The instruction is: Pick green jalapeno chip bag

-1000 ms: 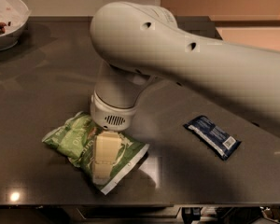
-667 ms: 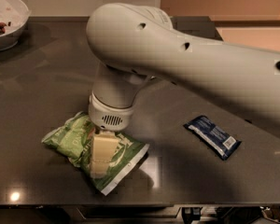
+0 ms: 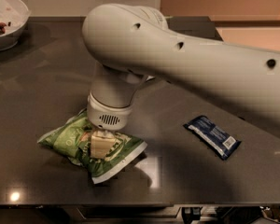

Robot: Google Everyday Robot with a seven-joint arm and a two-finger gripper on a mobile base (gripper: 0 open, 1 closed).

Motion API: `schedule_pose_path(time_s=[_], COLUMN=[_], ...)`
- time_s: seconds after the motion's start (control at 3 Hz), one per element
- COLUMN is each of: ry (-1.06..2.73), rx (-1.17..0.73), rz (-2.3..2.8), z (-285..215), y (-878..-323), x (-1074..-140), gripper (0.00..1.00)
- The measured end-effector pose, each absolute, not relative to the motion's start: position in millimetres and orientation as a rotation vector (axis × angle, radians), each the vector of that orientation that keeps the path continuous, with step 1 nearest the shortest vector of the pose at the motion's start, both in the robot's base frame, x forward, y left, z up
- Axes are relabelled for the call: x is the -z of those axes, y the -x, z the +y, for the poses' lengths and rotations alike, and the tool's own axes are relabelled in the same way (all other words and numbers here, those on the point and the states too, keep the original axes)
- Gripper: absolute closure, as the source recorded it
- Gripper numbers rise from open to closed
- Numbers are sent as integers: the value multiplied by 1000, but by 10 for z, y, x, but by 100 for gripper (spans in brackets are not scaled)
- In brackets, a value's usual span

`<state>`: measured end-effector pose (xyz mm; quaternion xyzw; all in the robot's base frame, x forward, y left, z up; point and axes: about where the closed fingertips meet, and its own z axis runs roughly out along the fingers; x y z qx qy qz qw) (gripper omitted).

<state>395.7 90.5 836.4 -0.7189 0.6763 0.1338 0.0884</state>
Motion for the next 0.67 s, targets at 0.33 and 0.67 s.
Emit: schedule_pose_path(time_s=[0.33,0.67], ry=[2127,2115], rx=[-392,-397], rz=[2024,1997], z=[856,720], y=[-3993,-4089], x=[-8432,-8624], gripper=[87,100])
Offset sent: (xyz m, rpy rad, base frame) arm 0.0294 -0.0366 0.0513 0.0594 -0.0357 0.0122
